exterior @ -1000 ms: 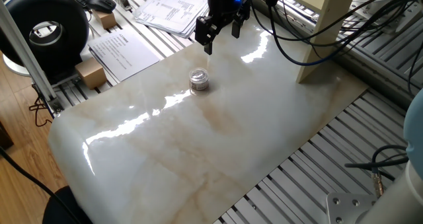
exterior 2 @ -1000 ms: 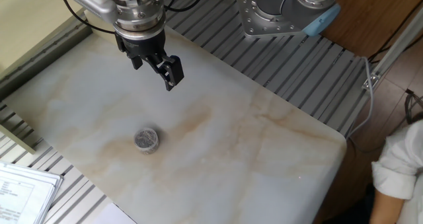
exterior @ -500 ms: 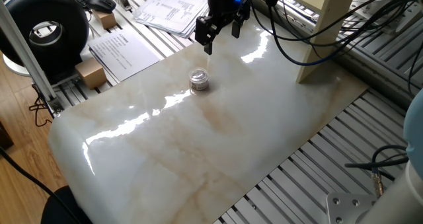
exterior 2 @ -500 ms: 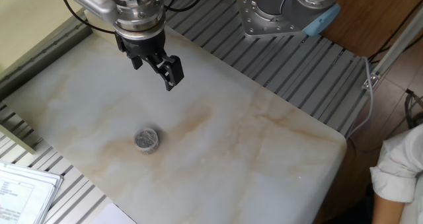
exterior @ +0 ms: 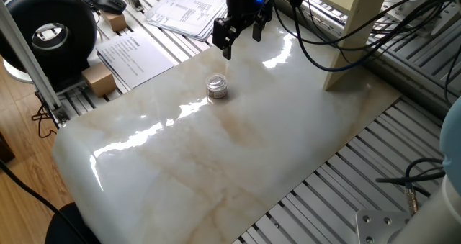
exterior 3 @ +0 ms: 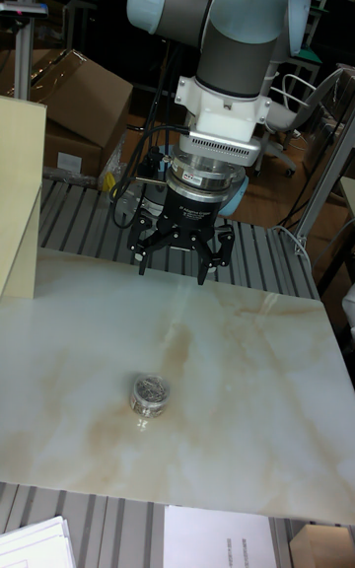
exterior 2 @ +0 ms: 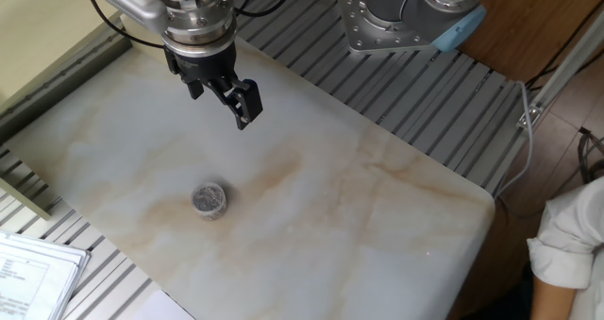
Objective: Put the object on the shelf
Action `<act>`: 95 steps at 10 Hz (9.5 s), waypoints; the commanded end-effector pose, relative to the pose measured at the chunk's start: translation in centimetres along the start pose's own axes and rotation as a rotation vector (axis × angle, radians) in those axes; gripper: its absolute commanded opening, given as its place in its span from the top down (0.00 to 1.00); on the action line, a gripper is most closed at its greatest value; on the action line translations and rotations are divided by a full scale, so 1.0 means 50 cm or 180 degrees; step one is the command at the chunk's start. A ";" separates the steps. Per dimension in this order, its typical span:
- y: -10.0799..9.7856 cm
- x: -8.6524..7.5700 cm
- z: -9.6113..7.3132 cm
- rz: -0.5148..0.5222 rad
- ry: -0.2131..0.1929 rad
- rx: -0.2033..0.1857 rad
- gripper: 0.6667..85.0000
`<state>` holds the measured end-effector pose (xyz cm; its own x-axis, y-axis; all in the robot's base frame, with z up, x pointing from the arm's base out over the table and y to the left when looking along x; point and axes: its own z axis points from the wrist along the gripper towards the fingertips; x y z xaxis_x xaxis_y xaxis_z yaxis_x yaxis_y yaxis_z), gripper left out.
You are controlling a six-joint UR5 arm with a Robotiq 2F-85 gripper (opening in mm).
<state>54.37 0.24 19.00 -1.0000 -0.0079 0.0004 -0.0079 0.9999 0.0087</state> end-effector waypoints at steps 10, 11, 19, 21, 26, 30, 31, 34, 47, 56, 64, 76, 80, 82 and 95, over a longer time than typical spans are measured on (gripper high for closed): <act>0.060 -0.028 -0.002 -0.0389 -0.0200 -0.0318 0.41; 0.060 -0.027 -0.001 -0.0390 -0.0199 -0.0304 0.41; 0.023 0.006 0.001 -0.0305 0.0017 -0.0089 0.40; 0.021 0.020 0.001 -0.0075 0.0107 -0.0075 0.40; 0.016 -0.046 0.073 -0.0243 0.0079 -0.0233 0.38; -0.012 -0.130 0.104 -0.0352 -0.0106 -0.0096 0.27; -0.010 -0.166 0.120 -0.0377 -0.0066 -0.0157 0.27; 0.019 -0.171 0.123 -0.0268 0.0066 -0.0282 0.28; -0.021 -0.157 0.239 -0.0285 0.0146 -0.0051 0.17; 0.060 -0.156 0.306 -0.0233 0.0043 -0.0275 0.08; 0.002 -0.172 0.323 -0.0451 -0.0073 -0.0043 0.08; 0.020 -0.139 0.356 -0.0427 -0.0233 -0.0143 0.11; 0.020 -0.152 0.359 -0.0433 -0.0362 -0.0167 0.61; 0.018 -0.138 0.332 -0.0458 -0.0333 -0.0163 0.99; -0.064 -0.117 0.088 -0.0845 -0.0377 0.0084 0.99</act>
<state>61.00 -1.57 12.44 -0.9592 -0.2618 -0.1069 -0.2620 0.9650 -0.0123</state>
